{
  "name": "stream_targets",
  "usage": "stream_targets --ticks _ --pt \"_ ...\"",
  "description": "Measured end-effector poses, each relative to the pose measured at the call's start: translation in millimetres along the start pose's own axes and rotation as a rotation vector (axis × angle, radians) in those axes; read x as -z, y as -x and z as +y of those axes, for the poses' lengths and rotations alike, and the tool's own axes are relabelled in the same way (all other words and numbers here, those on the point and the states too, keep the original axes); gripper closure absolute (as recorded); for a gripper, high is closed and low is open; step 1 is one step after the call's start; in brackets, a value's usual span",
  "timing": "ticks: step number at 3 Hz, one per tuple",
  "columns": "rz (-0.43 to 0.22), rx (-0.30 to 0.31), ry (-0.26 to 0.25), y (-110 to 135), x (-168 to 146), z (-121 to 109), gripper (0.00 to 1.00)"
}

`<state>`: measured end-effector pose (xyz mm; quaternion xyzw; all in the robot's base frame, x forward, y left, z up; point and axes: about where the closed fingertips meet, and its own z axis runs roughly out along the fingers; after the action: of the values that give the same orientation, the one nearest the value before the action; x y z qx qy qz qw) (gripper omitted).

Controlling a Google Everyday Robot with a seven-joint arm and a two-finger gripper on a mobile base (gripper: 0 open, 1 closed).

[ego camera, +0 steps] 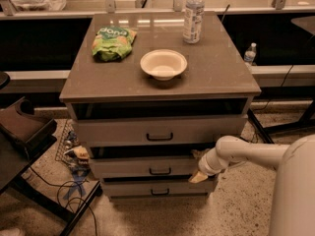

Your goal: Open middle drawer

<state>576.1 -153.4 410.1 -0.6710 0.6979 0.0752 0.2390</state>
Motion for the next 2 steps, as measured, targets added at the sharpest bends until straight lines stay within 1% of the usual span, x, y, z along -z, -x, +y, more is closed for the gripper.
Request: stream_targets --ticks 1,2 --pt "0.031 -0.026 0.008 -4.7 5.8 11.2 0.61" --pt "0.062 -0.048 0.008 -7.0 15.5 17.3 0.92"
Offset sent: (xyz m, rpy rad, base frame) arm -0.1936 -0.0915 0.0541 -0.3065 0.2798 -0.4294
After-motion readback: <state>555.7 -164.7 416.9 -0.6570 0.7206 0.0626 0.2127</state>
